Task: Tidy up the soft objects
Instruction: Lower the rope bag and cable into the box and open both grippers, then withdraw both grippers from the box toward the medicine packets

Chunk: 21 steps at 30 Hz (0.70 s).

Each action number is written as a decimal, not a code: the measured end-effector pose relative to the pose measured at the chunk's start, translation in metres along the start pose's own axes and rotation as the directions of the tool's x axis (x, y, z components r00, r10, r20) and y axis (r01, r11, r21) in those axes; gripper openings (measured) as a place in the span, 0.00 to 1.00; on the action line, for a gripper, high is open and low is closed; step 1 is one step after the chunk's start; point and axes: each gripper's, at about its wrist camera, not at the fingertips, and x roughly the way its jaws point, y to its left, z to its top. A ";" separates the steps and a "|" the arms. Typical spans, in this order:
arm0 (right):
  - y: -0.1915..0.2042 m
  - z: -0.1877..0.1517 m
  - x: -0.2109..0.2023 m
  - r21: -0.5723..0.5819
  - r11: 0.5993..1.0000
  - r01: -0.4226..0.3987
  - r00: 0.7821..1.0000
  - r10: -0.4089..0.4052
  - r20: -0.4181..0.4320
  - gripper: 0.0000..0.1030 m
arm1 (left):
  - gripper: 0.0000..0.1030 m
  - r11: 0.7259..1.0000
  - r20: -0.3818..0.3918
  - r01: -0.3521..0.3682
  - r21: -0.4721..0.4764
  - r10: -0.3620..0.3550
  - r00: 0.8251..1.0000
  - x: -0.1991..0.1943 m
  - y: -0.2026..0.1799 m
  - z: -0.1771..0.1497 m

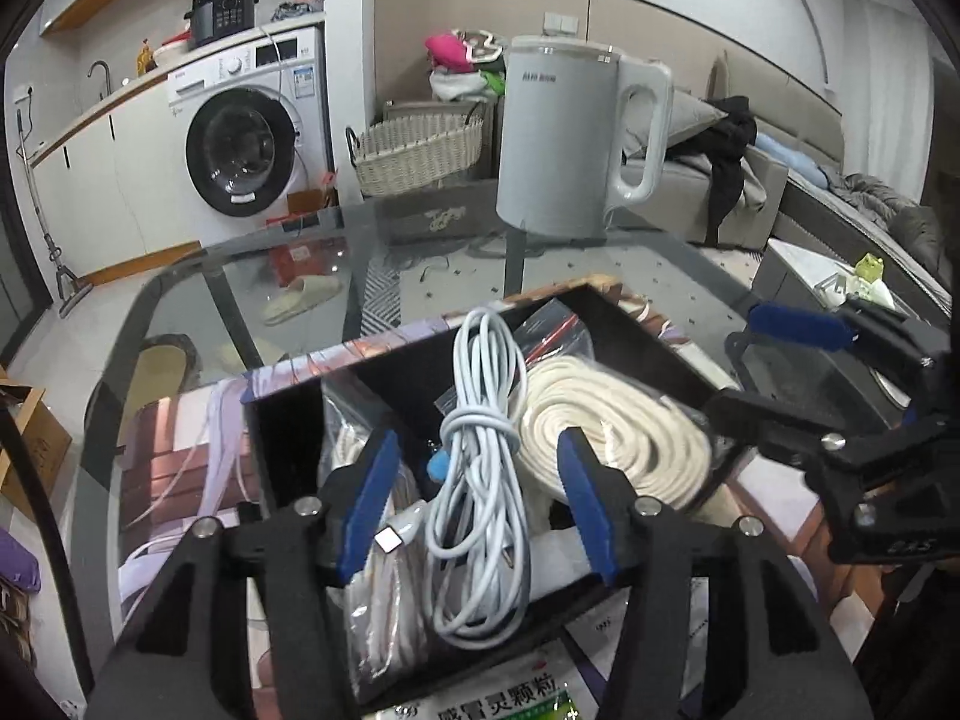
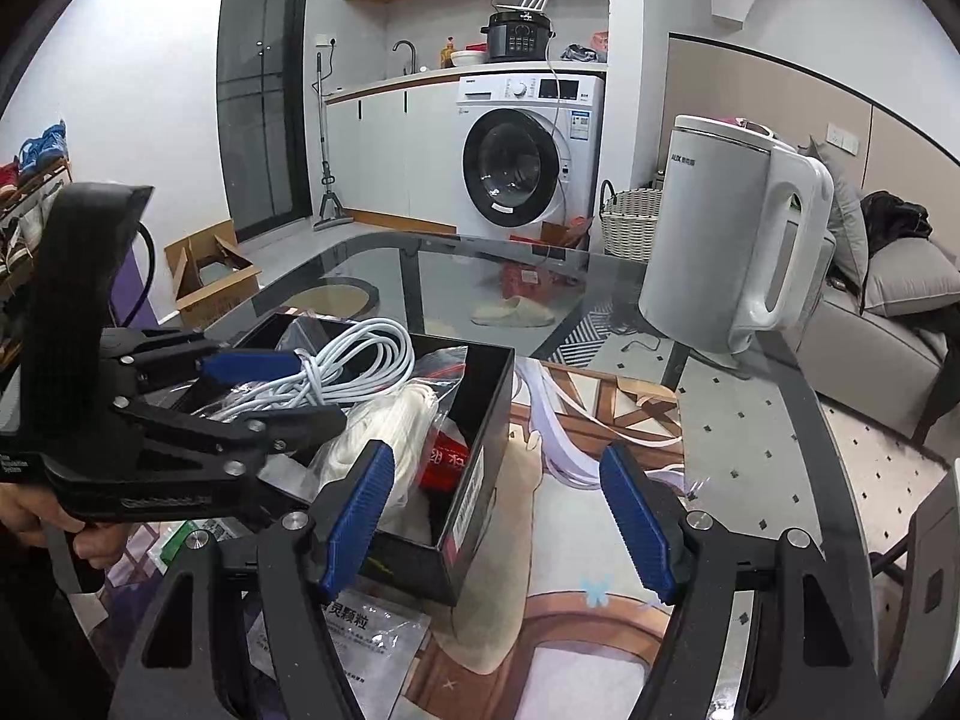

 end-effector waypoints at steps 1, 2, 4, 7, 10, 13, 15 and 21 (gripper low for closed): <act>-0.001 -0.001 -0.001 0.006 1.000 -0.007 1.000 0.007 0.001 0.77 | 0.58 1.000 0.010 0.000 0.000 0.000 1.000 -0.003 0.000 -0.001; -0.001 -0.001 -0.002 0.010 1.000 -0.012 1.000 0.012 0.005 0.81 | 0.66 1.000 0.021 -0.002 -0.003 0.002 1.000 -0.009 0.001 -0.002; 0.000 -0.002 -0.005 0.015 1.000 -0.020 1.000 0.019 0.011 0.84 | 0.84 1.000 0.038 -0.012 -0.013 0.013 0.999 -0.018 0.003 -0.003; 0.000 -0.004 -0.009 0.031 0.999 -0.032 0.999 0.031 0.015 0.94 | 0.91 0.999 0.077 -0.032 -0.043 0.035 0.996 -0.034 0.009 -0.007; 0.003 -0.006 -0.014 0.041 0.998 -0.052 0.999 0.052 0.018 0.99 | 1.00 0.995 0.087 -0.081 -0.065 0.087 0.992 -0.045 0.015 -0.015; 0.008 -0.009 -0.015 0.037 0.998 -0.051 0.999 0.051 0.011 0.99 | 1.00 0.989 0.082 -0.127 -0.082 0.133 0.988 -0.050 0.022 -0.024; 0.011 -0.012 -0.016 0.035 0.998 -0.054 0.999 0.054 0.004 1.00 | 1.00 0.986 0.081 -0.134 -0.096 0.142 0.987 -0.053 0.025 -0.029; 0.020 -0.024 -0.016 0.023 0.998 -0.061 0.998 0.062 -0.035 1.00 | 1.00 0.981 0.082 -0.159 -0.109 0.169 0.982 -0.063 0.026 -0.042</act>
